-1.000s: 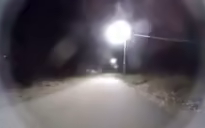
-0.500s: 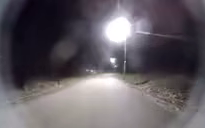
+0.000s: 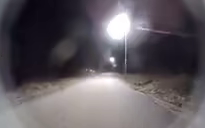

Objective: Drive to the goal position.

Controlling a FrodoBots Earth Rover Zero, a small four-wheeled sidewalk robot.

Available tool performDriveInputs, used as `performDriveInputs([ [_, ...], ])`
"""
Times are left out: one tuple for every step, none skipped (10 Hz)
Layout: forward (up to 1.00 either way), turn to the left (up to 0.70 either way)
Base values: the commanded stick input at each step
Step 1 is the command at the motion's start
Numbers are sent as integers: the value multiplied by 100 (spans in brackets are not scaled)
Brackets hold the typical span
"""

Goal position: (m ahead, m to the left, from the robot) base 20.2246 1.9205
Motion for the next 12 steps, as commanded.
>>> performDriveInputs([
  [100, 0],
  [100, 0],
  [100, 0],
  [100, 0],
  [100, 0],
  [100, 0],
  [100, 0],
  [100, 0],
  [100, 0],
  [100, 0],
  [100, 0],
  [100, 0],
])
